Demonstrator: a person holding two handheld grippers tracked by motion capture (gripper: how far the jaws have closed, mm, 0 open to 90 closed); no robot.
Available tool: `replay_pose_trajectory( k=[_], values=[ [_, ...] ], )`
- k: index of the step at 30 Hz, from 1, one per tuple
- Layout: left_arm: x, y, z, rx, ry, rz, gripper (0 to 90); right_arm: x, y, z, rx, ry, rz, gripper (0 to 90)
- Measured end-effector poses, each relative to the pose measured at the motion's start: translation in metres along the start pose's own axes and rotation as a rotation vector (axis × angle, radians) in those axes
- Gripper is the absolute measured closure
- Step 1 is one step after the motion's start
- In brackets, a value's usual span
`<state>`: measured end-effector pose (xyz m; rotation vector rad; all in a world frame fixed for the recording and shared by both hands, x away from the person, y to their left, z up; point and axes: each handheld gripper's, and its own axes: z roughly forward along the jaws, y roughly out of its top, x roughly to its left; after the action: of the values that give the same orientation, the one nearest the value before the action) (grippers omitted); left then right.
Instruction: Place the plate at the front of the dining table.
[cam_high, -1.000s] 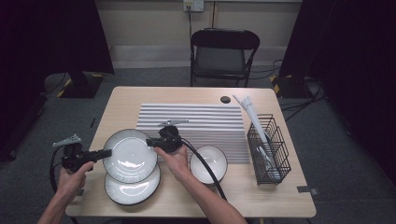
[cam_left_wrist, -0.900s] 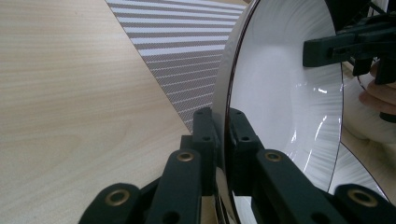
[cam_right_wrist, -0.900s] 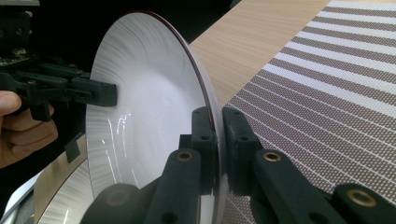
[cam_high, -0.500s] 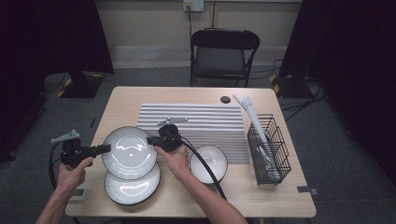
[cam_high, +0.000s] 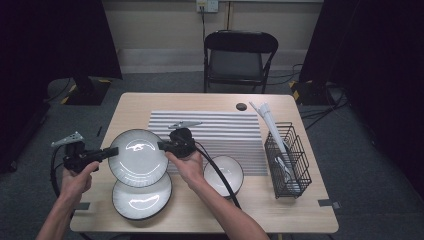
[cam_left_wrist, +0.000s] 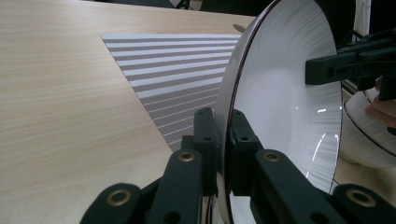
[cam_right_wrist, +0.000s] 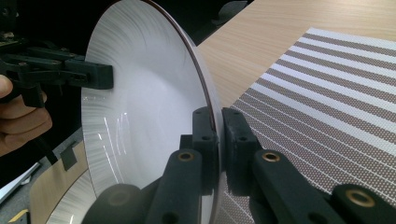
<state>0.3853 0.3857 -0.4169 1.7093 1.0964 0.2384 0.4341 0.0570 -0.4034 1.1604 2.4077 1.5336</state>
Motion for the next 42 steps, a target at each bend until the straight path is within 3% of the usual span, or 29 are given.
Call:
replay_pose_trajectory(
  k=[9, 19, 31, 42],
  values=[
    [-0.003, 0.008, -0.001, -0.032, 0.004, 0.006, 84.8, 0.002, 0.011, -0.004, 0.016, -0.003, -0.036, 85.4],
    [-0.009, 0.023, -0.006, -0.04, 0.003, 0.042, 84.5, 0.004, 0.018, -0.012, 0.031, 0.009, -0.046, 85.5],
    [-0.01, 0.033, -0.009, -0.06, 0.025, 0.06, 84.2, -0.002, 0.024, -0.008, 0.015, 0.045, -0.02, 85.3],
    [-0.014, 0.038, -0.008, -0.1, 0.0, 0.055, 84.3, -0.001, 0.035, -0.018, -0.011, 0.042, -0.057, 85.2]
  ],
)
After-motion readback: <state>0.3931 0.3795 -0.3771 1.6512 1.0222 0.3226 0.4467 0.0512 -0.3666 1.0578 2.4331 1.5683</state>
